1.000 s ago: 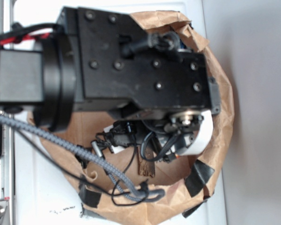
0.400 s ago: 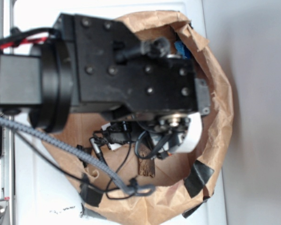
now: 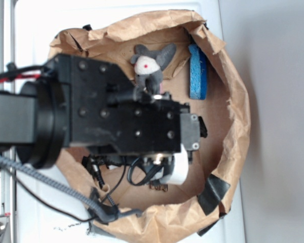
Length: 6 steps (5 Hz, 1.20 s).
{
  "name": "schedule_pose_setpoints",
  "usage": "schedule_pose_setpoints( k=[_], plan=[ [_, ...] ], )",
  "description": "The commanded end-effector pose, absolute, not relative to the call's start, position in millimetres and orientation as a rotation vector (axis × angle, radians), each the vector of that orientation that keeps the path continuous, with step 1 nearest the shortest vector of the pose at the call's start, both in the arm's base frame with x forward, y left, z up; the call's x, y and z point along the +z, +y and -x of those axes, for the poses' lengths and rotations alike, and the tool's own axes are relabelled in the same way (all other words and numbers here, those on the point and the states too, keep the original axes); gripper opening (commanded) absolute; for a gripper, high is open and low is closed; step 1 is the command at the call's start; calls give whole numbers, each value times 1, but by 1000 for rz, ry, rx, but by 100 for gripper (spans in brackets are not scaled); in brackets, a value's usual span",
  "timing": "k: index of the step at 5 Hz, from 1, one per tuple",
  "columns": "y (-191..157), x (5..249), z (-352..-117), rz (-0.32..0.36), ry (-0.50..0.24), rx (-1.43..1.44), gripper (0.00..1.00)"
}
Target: Grab the wood chip.
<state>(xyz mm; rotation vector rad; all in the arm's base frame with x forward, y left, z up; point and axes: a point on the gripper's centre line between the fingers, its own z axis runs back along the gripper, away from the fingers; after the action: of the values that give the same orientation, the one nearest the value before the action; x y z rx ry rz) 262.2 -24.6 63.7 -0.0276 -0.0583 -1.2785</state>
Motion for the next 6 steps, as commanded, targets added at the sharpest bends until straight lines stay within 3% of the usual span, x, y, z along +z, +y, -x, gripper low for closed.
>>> schedule_pose_setpoints(
  k=[1,2,3,4,5,6],
  plan=[
    [-49,56,-270,101,-118,-1404,100],
    [-53,43,-280,137,-115,-1402,100],
    [-53,30,-283,102,-86,-1390,100],
    [-52,18,-285,11,-82,-1362,98],
    [-48,22,-289,-33,-98,-1321,0],
    [-41,29,-293,-59,-127,-1281,0]
  ],
)
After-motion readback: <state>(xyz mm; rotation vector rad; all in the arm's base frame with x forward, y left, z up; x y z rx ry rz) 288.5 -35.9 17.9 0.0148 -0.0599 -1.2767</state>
